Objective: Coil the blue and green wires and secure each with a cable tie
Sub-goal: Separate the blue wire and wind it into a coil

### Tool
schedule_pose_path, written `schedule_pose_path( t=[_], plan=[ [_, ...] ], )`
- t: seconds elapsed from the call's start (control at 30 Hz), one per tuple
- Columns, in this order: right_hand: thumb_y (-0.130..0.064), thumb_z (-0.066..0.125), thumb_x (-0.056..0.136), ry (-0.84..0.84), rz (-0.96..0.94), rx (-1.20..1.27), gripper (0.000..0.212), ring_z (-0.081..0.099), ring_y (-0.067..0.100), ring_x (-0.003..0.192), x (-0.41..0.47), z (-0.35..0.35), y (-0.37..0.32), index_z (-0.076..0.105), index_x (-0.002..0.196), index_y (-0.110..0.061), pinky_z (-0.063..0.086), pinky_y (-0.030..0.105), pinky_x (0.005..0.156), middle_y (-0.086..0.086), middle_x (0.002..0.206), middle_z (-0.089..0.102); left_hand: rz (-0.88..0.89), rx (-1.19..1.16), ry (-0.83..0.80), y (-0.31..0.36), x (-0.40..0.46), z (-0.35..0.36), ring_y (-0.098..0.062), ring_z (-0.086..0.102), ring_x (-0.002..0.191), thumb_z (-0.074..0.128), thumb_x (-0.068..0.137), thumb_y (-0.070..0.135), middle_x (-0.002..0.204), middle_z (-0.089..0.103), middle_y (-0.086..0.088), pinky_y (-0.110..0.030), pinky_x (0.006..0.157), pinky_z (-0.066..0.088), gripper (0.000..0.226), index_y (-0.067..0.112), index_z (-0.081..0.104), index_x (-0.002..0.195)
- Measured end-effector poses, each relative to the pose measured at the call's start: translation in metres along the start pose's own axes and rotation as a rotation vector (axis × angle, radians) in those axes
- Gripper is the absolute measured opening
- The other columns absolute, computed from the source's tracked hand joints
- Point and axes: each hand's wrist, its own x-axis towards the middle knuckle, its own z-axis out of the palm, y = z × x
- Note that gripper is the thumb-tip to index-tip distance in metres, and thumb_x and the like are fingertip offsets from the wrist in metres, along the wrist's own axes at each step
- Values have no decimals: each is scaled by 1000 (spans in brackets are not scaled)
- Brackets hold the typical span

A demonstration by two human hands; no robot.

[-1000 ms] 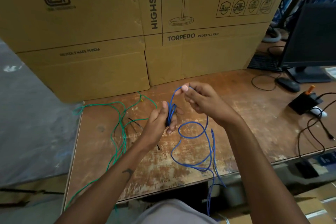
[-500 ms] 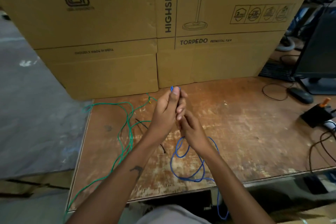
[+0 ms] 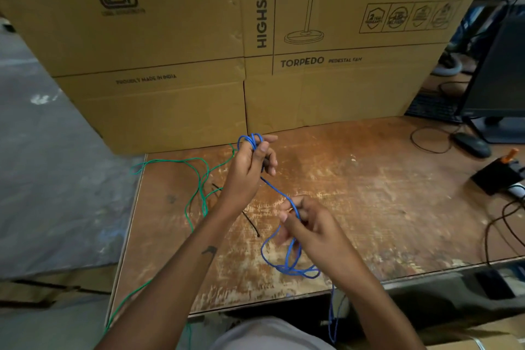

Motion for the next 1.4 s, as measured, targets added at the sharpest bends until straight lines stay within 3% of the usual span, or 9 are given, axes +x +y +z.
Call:
schedule_pose_path(
  t=[0.1, 0.23, 0.33, 0.43, 0.6, 0.8, 1.13, 1.23, 1.4],
  plan=[
    [-13, 65, 105, -49, 95, 215, 12, 49, 11, 43, -2, -13, -14, 65, 117, -10, 36, 19, 42, -2, 58, 56, 5, 81, -73, -5, -5, -8, -23, 59, 66, 35, 112, 26, 78, 61, -6, -33, 67, 50, 29, 10, 58, 122],
    [-38, 80, 79, -86, 60, 213, 46, 36, 5, 52, 4, -29, -24, 75, 119, -14, 33, 14, 49, -10, 61, 43, 6, 145, -170, -9, -17, -8, -21, 55, 62, 35, 112, 32, 74, 58, -3, -33, 64, 48, 33, 16, 63, 115],
    [-19, 84, 80, -160, 16, 103, 51, 33, 7, 63, 10, -44, -31, 73, 129, -18, 37, 12, 59, -9, 69, 34, -6, 112, -257, -12, -29, -8, -20, 48, 62, 42, 107, 52, 70, 54, 1, -33, 60, 41, 42, 16, 64, 115],
    [-4, 84, 87, -228, -22, -109, 46, 35, 11, 68, 17, -57, -43, 74, 127, -24, 34, 21, 61, -8, 73, 38, -31, 178, -294, -15, -36, -10, -14, 47, 69, 60, 94, 67, 77, 57, -13, -36, 62, 37, 51, 20, 65, 111],
    [-35, 55, 86, -200, 18, -340, 34, 48, 8, 67, 31, -70, -61, 79, 108, -25, 40, 30, 67, -18, 74, 61, -35, 342, -381, -10, -33, -15, -17, 40, 66, 62, 93, 66, 73, 42, -4, -42, 57, 32, 65, 1, 61, 98],
    [-23, 54, 110, -135, -68, -434, 13, 51, 10, 55, 46, -85, -77, 59, 119, -30, 40, 29, 58, -1, 81, 81, 13, 483, -233, -13, -24, -35, -3, 36, 57, 58, 105, 35, 64, 40, 7, -23, 54, 30, 40, 1, 58, 84],
    [-50, 62, 104, 86, -167, -831, 23, 58, 14, 68, 56, -56, -53, 57, 100, -27, 40, 37, 59, -8, 68, 62, -180, 133, -28, -40, -29, -46, -7, 39, 54, 51, 108, 30, 58, 48, 9, -24, 53, 31, 34, 3, 57, 88],
    [-36, 63, 106, 275, -297, -969, 13, 66, 34, 90, 56, -46, -48, 60, 113, -25, 52, 46, 72, 1, 98, 68, -235, 121, 19, -49, -37, -34, -5, 40, 51, 49, 108, 28, 54, 47, 11, -25, 52, 30, 35, 1, 61, 89],
    [4, 62, 99, 241, -546, -797, 30, 60, 9, 99, 63, -48, -55, 55, 120, -17, 52, 38, 82, -2, 115, 59, -329, 48, 69, -48, -46, -27, -6, 38, 48, 47, 110, 30, 54, 45, 11, -22, 49, 31, 32, 13, 63, 89]
  ],
)
